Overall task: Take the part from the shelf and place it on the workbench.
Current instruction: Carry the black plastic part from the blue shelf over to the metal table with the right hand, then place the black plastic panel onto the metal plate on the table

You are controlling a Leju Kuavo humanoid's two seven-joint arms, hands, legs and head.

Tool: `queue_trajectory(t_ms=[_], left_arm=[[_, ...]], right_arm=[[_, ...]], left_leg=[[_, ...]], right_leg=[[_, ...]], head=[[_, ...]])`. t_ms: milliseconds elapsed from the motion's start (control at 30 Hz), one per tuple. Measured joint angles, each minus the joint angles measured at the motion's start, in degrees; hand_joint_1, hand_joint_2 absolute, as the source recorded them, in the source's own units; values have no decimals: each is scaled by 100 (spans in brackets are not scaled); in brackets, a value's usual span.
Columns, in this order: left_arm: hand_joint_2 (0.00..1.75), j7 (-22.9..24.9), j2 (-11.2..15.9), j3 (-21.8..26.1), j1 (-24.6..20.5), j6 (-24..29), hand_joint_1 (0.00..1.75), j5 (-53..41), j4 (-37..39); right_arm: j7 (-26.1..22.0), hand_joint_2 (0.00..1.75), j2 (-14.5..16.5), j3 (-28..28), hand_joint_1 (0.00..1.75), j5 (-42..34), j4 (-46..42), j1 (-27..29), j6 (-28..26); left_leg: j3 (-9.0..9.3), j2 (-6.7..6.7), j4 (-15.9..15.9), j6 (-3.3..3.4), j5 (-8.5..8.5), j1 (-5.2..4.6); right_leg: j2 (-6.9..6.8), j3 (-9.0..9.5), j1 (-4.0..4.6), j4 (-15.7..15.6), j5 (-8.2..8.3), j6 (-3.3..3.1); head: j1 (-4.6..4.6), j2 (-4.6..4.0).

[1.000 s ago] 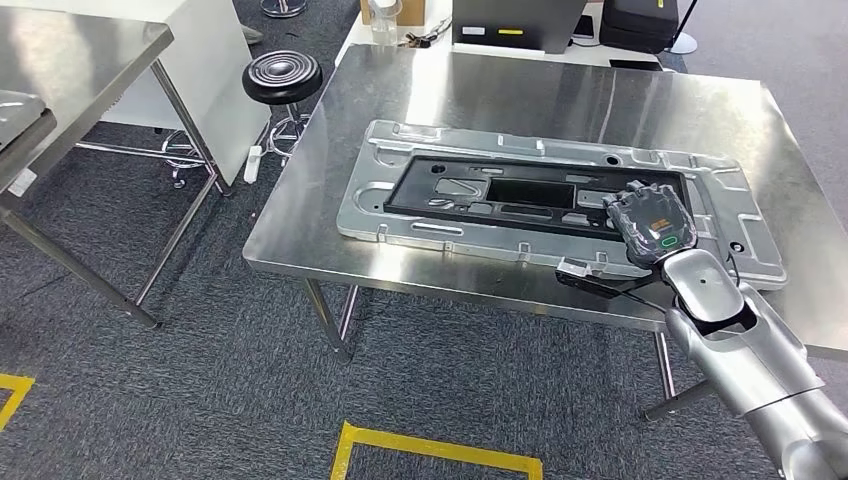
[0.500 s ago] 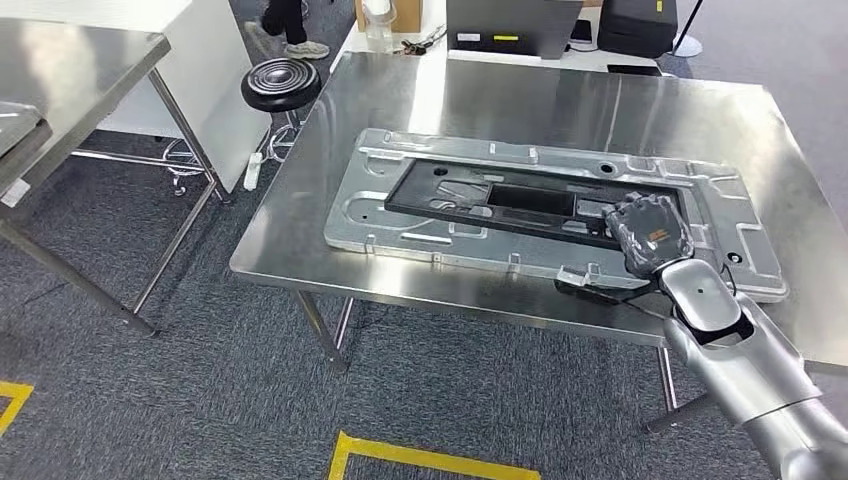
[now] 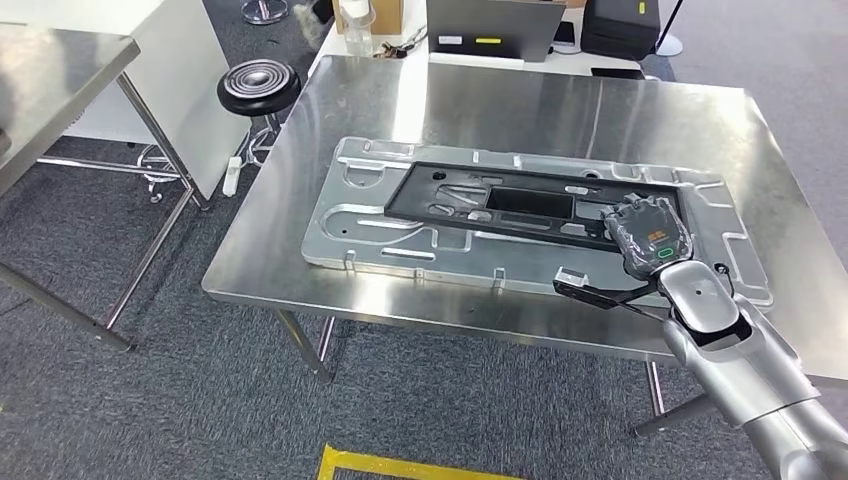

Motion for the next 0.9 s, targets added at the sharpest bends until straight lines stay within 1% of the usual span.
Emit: queue_trajectory(t_ms=[33, 67, 100, 133, 233, 433, 567, 733, 867, 900], left_arm=[[175, -1, -7, 1, -4, -2, 0, 0, 1], [175, -2, -12, 2, -6, -3, 0, 0, 1], [175, -4, -11, 2, -5, -2, 0, 0, 1], [175, -11, -11, 3, -6, -3, 0, 1, 1], [175, -47, -14, 7, -14, -11, 0, 2, 1], [175, -89, -20, 37, -24, -11, 0, 2, 1], [175, -102, -19, 73, -27, -84, 0, 15, 3], [175, -39, -19, 154, -42, -206, 0, 21, 45], [0, 32, -21, 225, -53, -274, 0, 50, 72], [0, 46, -21, 240, -55, -292, 0, 57, 75]], right_arm=[[-3, 175, 4, 1, 175, 0, 0, 7, 0], [-6, 175, 7, 1, 175, 0, 0, 14, 0], [-7, 175, 8, 1, 175, 0, 0, 16, 0], [-5, 175, 9, 1, 175, 0, 0, 16, 0], [1, 175, 9, 1, 175, 0, 0, 14, -2], [0, 175, 9, 1, 175, 0, 0, 38, -1], [-8, 0, 16, 0, 0, -1, 14, 69, -2], [-22, 0, 58, 0, 0, -6, 93, 72, 11], [-37, 0, 87, 1, 0, -25, 220, 74, 45], [-39, 0, 98, 1, 0, -39, 263, 74, 68]], left_leg=[[10, -3, -25, -68, -7, -4], [9, -8, -24, -93, -14, -11], [8, -13, -22, -62, -18, -17], [7, -15, -21, -51, -22, -17], [9, -18, -21, -33, -33, -18], [9, -16, -20, -16, -33, -18], [10, -16, -20, -6, -29, -18], [15, -15, -20, -4, -27, -17], [16, -15, -21, 0, -24, -16], [16, -15, -21, 0, -24, -16]], right_leg=[[-3, -1, -13, -4, -5, 7], [-7, 5, -25, -16, -7, 13], [-10, 12, -28, -25, -10, 19], [-13, 20, -28, -35, -12, 22], [-15, 39, -28, -66, -10, 29], [-14, 52, -28, -99, 9, 67], [-15, 54, -28, -102, 15, 77], [-15, 57, -26, -102, 16, 78], [-15, 58, -24, -101, 16, 79], [-15, 58, -24, -101, 16, 79]], head=[[0, 0], [1, 0], [1, 0], [1, 0], [2, 0], [1, 0], [1, 0], [1, 0], [1, 0], [1, 0]])
